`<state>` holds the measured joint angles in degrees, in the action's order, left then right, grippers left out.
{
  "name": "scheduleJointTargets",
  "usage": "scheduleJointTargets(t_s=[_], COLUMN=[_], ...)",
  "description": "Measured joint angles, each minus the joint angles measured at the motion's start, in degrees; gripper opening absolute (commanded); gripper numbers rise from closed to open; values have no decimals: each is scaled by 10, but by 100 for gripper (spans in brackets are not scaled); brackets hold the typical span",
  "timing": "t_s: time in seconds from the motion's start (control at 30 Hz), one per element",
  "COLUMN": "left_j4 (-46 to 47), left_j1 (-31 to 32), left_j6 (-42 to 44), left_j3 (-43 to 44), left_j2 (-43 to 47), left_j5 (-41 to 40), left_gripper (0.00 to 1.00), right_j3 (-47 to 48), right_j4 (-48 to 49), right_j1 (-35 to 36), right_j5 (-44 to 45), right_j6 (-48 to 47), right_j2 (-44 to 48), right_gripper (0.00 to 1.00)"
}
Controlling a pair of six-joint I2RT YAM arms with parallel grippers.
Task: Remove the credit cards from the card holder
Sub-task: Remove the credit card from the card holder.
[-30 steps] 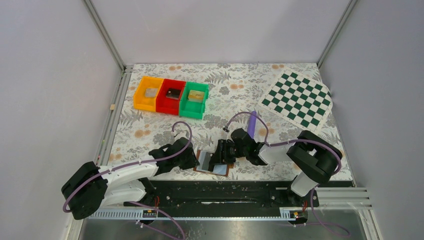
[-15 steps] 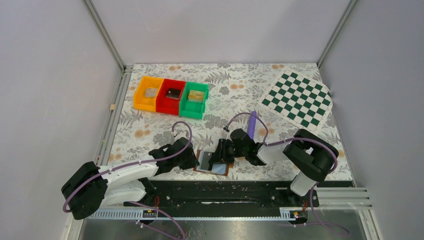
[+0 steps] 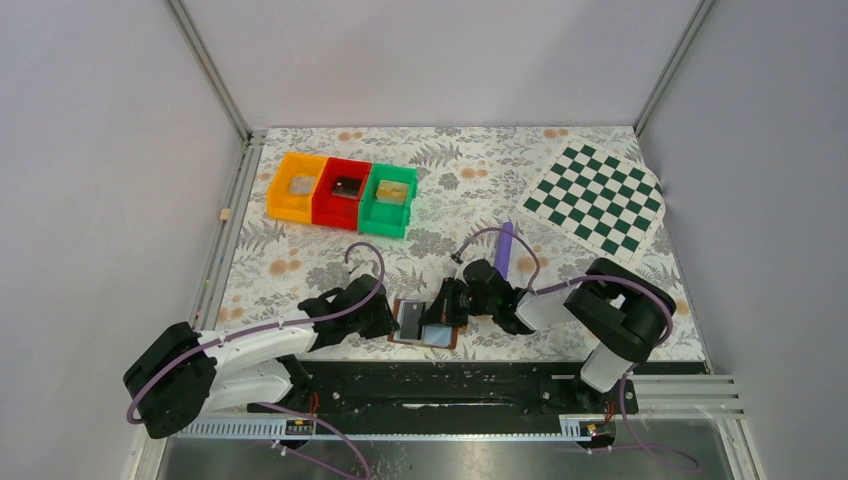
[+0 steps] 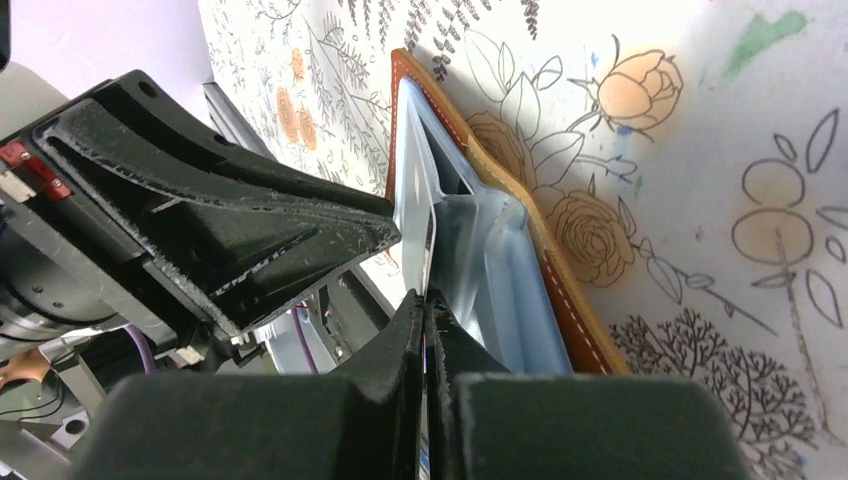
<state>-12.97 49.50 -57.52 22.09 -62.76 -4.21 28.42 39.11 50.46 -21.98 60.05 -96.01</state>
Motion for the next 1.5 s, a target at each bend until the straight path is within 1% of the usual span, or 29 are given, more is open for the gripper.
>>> scheduleJointTargets(t_s=[0.1, 0.37, 0.53, 0.63, 0.8, 0.93, 1.03, 1.23, 1.33, 1.5], left_j4=[0, 6, 2, -9, -58, -84, -97, -98, -103, -110], left_j1=[0, 0, 0, 0, 0, 0, 0, -1, -5, -7], left_j6=[0, -2, -4, -3, 6, 20, 40, 110, 153, 204], left_j3=[0, 1, 9, 13, 15, 26, 50, 94, 111, 136], left_j2=[-1, -10, -14, -11, 22, 54, 80, 139, 165, 192], left_j5=[0, -1, -1, -2, -4, -3, -3, 16, 48, 122], left_gripper=[16, 16, 17, 19, 25, 29, 31, 38, 41, 43], right_j3=[-6, -14, -13, -12, 7, 20, 26, 37, 37, 39], right_j4=[-18, -111, -161, -200, -262, -281, -294, -292, -286, -272], right_j1=[-4, -36, -43, -45, -45, -49, -54, -64, -68, -68], right_j5=[1, 1, 1, 4, 11, 10, -4, -88, -146, -247], right_j6=[-4, -44, -70, -89, -122, -150, -175, -219, -238, -264], right_j2=[25, 98, 135, 166, 215, 224, 225, 229, 238, 249], right_gripper=[0, 0, 0, 0, 0, 0, 0, 0, 0, 0])
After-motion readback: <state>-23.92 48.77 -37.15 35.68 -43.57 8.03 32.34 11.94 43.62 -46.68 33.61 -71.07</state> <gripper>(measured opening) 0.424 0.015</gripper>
